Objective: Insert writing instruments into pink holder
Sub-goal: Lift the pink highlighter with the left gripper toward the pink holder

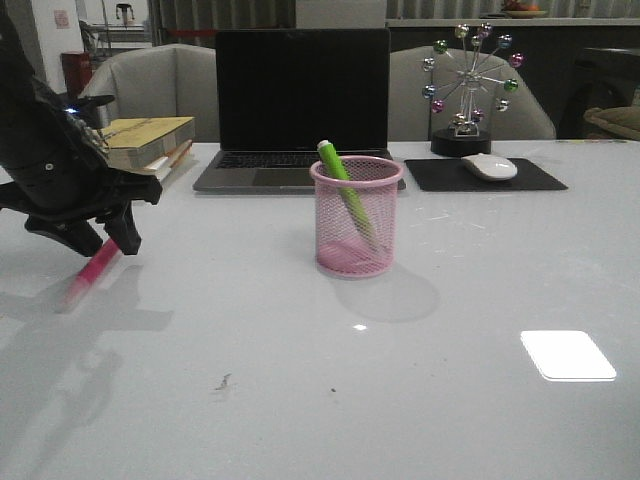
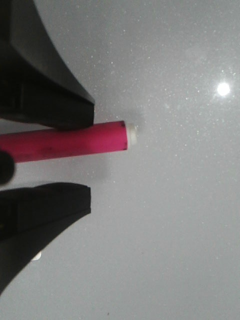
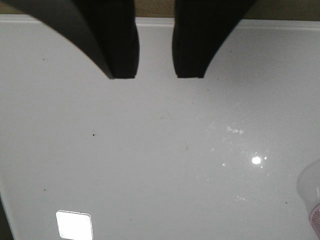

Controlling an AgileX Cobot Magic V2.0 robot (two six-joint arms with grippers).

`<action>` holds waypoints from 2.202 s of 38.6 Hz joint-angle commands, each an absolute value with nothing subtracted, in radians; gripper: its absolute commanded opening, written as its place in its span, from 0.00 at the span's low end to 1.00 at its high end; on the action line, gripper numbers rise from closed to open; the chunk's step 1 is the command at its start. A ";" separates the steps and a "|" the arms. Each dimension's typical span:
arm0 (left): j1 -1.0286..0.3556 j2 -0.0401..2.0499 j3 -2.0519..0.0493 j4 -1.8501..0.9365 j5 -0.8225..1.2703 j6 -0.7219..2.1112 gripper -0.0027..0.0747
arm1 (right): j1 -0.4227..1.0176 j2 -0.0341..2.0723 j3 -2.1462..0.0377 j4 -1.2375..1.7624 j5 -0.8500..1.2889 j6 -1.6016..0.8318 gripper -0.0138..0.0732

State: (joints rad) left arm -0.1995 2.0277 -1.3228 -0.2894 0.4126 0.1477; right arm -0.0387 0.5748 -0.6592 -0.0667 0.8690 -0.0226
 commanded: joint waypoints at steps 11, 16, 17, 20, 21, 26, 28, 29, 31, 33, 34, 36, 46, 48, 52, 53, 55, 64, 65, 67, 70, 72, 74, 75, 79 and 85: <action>-0.204 2.011 -1.350 -0.273 0.370 0.146 0.47 | -0.047 0.576 -0.686 -0.084 0.814 -0.024 0.53; -0.204 2.029 -1.350 -0.273 0.378 0.146 0.47 | -0.047 0.576 -0.686 -0.084 0.817 -0.024 0.53; -0.204 2.034 -1.350 -0.273 0.381 0.146 0.46 | -0.047 0.576 -0.686 -0.084 0.817 -0.024 0.53; -0.204 2.041 -1.350 -0.273 0.394 0.146 0.38 | -0.047 0.576 -0.686 -0.084 0.817 -0.024 0.53; -0.205 2.044 -1.350 -0.273 0.401 0.146 0.34 | -0.047 0.576 -0.686 -0.084 0.817 -0.024 0.53; -0.205 2.044 -1.350 -0.273 0.410 0.146 0.14 | -0.047 0.576 -0.686 -0.084 0.817 -0.024 0.53; -0.205 2.044 -1.350 -0.273 0.410 0.146 0.16 | -0.047 0.576 -0.686 -0.084 0.817 -0.024 0.53; -0.205 2.044 -1.350 -0.273 0.410 0.146 0.16 | -0.047 0.576 -0.686 -0.084 0.817 -0.024 0.53; -0.205 2.044 -1.350 -0.273 0.410 0.146 0.16 | -0.047 0.576 -0.686 -0.084 0.817 -0.024 0.53; -0.205 2.044 -1.350 -0.273 0.414 0.146 0.16 | -0.047 0.576 -0.686 -0.084 0.817 -0.024 0.53; -0.205 2.044 -1.350 -0.273 0.418 0.146 0.16 | -0.047 0.576 -0.686 -0.084 0.817 -0.024 0.53; -0.205 2.040 -1.350 -0.281 0.429 0.146 0.16 | -0.047 0.576 -0.686 -0.084 0.817 -0.024 0.53; -0.214 1.932 -1.350 -0.306 0.403 0.146 0.16 | -0.047 0.576 -0.686 -0.084 0.817 -0.024 0.53; -0.222 1.894 -1.350 -0.306 0.377 0.146 0.16 | -0.047 0.576 -0.686 -0.084 0.817 -0.024 0.53; -0.249 1.815 -1.350 -0.306 0.300 0.146 0.16 | -0.047 0.576 -0.686 -0.084 0.817 -0.024 0.53; -0.259 1.793 -1.350 -0.306 0.282 0.146 0.16 | -0.047 0.576 -0.686 -0.084 0.817 -0.024 0.53; -0.278 1.756 -1.350 -0.306 0.237 0.146 0.16 | -0.047 0.576 -0.686 -0.084 0.817 -0.024 0.53; -0.407 1.647 -1.350 -0.304 -0.018 0.146 0.16 | -0.047 0.576 -0.686 -0.084 0.817 -0.024 0.53; -0.423 1.643 -1.350 -0.304 -0.053 0.146 0.16 | -0.047 0.576 -0.686 -0.084 0.817 -0.024 0.53; -0.460 1.636 -1.350 -0.304 -0.118 0.146 0.16 | -0.047 0.576 -0.686 -0.084 0.817 -0.024 0.53; -0.545 1.639 -1.350 -0.304 -0.248 0.146 0.16 | -0.047 0.576 -0.686 -0.084 0.817 -0.024 0.53; -0.588 1.643 -1.350 -0.304 -0.320 0.146 0.16 | -0.047 0.576 -0.686 -0.084 0.817 -0.024 0.53; -0.631 1.650 -1.350 -0.304 -0.384 0.146 0.16 | -0.047 0.576 -0.686 -0.084 0.817 -0.024 0.53; -0.644 1.654 -1.350 -0.304 -0.416 0.146 0.16 | -0.047 0.576 -0.686 -0.084 0.817 -0.024 0.53; -0.694 1.688 -1.350 -0.295 -0.533 0.146 0.16 | -0.047 0.576 -0.686 -0.084 0.817 -0.024 0.53; -0.734 1.779 -1.350 -0.258 -0.700 0.146 0.16 | -0.047 0.576 -0.686 -0.084 0.817 -0.024 0.53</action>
